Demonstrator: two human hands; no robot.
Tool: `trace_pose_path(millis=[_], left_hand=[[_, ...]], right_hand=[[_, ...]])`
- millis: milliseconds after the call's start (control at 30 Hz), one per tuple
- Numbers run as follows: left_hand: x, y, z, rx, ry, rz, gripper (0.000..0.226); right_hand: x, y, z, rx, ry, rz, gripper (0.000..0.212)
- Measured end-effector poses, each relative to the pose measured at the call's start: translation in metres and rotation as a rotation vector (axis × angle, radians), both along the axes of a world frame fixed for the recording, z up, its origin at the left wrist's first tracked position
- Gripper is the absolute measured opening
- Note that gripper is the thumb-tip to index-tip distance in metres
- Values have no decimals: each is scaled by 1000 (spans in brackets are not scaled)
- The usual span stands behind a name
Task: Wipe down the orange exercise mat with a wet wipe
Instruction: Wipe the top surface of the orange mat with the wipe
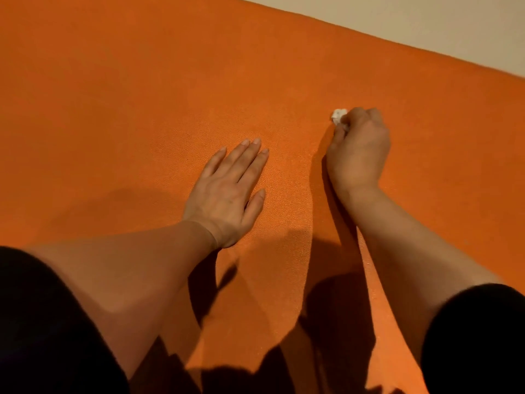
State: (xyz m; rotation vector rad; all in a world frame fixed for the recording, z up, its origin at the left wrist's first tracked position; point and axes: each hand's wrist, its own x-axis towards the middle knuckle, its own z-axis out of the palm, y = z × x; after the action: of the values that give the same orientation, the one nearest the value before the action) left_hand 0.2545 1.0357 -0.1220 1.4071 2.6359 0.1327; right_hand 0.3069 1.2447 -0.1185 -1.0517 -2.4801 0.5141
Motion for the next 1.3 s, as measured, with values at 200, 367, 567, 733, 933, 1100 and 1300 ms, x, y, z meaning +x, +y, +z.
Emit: trace_pose_path(millis=[200, 367, 567, 733, 933, 1100, 1300], left_hand=[[4, 2, 5, -46, -5, 9, 62], [-18, 44, 25, 74, 10, 71, 55], [-55, 81, 17, -55, -87, 199, 63], [-75, 75, 7, -225, -136, 139, 67], [-78, 78, 5, -252, -198, 141, 69], [-81, 77, 5, -266, -240, 130, 68], [-80, 76, 0, -222, -209, 143, 69]], right_hand=[[-16, 2, 4, 40, -76, 418, 13], [-24, 50, 8, -27, -104, -190, 26], [-47, 20, 4, 71, -72, 437, 20], [-35, 78, 6, 44, -190, -50, 26], [-71, 26, 0, 13, -51, 307, 20], [-57, 85, 3, 78, -143, 171, 27], [-86, 86, 11, -36, -158, -147, 30]])
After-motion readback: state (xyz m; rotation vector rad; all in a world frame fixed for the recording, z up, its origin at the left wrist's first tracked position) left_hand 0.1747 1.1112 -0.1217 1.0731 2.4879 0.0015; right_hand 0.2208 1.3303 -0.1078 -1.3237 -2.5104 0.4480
